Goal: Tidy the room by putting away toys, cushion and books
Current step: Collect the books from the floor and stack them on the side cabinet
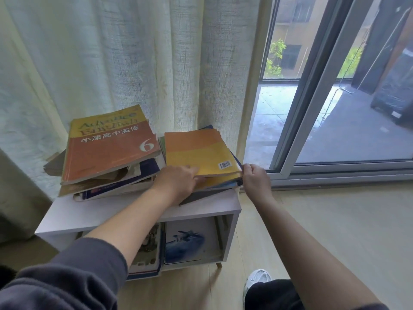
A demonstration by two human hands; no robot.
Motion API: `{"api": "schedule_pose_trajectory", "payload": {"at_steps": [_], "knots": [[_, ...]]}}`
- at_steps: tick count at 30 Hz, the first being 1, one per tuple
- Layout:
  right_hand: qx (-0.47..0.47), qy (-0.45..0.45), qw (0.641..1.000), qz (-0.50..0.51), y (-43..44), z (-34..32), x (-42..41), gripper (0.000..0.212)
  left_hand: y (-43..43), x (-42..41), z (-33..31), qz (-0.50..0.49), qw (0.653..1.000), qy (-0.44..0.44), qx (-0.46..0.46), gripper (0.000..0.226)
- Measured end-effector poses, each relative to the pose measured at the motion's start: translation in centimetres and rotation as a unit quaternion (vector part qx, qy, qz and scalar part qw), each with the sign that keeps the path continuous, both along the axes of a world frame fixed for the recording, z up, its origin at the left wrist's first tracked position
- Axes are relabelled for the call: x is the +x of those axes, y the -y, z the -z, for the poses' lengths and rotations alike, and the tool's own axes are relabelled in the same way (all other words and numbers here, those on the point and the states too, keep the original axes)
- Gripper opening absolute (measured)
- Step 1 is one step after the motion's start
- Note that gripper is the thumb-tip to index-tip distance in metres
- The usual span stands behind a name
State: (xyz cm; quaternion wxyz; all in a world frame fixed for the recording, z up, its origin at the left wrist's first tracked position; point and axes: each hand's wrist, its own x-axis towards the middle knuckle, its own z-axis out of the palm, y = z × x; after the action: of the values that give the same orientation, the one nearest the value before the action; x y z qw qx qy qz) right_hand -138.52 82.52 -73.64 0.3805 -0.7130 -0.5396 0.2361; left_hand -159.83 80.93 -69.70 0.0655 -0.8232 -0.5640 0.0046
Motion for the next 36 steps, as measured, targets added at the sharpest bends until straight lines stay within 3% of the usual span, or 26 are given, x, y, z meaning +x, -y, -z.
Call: {"api": "schedule_pose_trajectory", "payload": {"at_steps": [3,6,9,12,14,15,17,18,19,22,24,25,27,29,31,33,34,36], "knots": [[-0.007,0.139,0.99,-0.027,0.5,-0.2,0.0,0.027,1.0,-0.4,-0.3,-0.051,0.982,0.183,0.011,0.043],[0.003,0.278,0.958,-0.071,0.9,-0.7,-0.7,0.026,1.5,-0.1,-0.3,-0.074,0.977,0.196,0.028,0.043],[-0.02,0.257,0.964,-0.069,0.5,-1.1,-1.2,0.037,1.4,0.3,-0.2,-0.082,0.976,0.2,0.018,0.046],[-0.028,0.084,0.995,-0.053,-0.2,-1.9,-0.9,0.049,1.6,0.1,-0.4,-0.07,0.978,0.194,0.002,0.048],[-0.02,-0.146,0.988,-0.039,-0.2,-2.8,-1.0,0.053,2.0,-0.1,-0.4,-0.05,0.983,0.175,-0.001,0.048],[-0.028,-0.296,0.955,-0.016,-0.1,-3.4,-1.1,0.048,2.1,0.0,-0.2,-0.042,0.986,0.162,0.0,0.048],[-0.074,-0.543,0.837,-0.009,0.2,-4.7,-1.7,0.035,2.3,0.2,0.1,-0.028,0.993,0.117,-0.003,0.049],[-0.1,-0.588,0.802,-0.034,0.5,-5.0,-2.0,0.036,2.2,0.3,0.3,-0.025,0.996,0.085,-0.006,0.05],[-0.123,-0.595,0.791,-0.072,0.8,-5.1,-2.3,0.037,2.1,0.4,0.5,-0.025,0.998,0.05,-0.011,0.052],[-0.126,-0.573,0.803,-0.108,1.7,-4.5,-4.0,0.015,2.5,0.6,0.6,-0.042,0.997,-0.006,-0.065,0.062],[-0.099,-0.583,0.804,-0.062,2.1,-4.5,-4.7,0.016,3.1,0.6,0.2,-0.054,0.989,0.047,-0.125,0.067],[-0.082,-0.592,0.801,-0.042,2.4,-4.7,-4.9,0.02,3.2,0.5,-0.3,-0.062,0.979,0.115,-0.157,0.066],[-0.048,-0.585,0.809,-0.044,2.5,-5.4,-4.9,0.024,2.7,0.5,-1.8,-0.083,0.933,0.286,-0.2,0.061],[-0.002,-0.509,0.858,-0.068,3.0,-6.6,-4.9,0.021,2.0,1.1,-4.0,-0.097,0.857,0.448,-0.236,0.054],[0.082,-0.354,0.924,-0.12,4.1,-8.3,-5.0,0.021,1.7,1.7,-6.7,-0.106,0.74,0.606,-0.271,0.045],[0.182,-0.193,0.949,-0.17,5.2,-9.6,-5.0,0.019,1.9,2.1,-9.8,-0.086,0.629,0.716,-0.291,0.036],[0.225,-0.137,0.944,-0.198,5.7,-10.0,-4.9,0.019,2.0,2.1,-11.2,-0.073,0.602,0.74,-0.29,0.043],[0.292,-0.044,0.918,-0.265,6.7,-10.4,-4.6,0.032,2.1,1.9,-13.1,-0.08,0.592,0.76,-0.255,0.048]]}}
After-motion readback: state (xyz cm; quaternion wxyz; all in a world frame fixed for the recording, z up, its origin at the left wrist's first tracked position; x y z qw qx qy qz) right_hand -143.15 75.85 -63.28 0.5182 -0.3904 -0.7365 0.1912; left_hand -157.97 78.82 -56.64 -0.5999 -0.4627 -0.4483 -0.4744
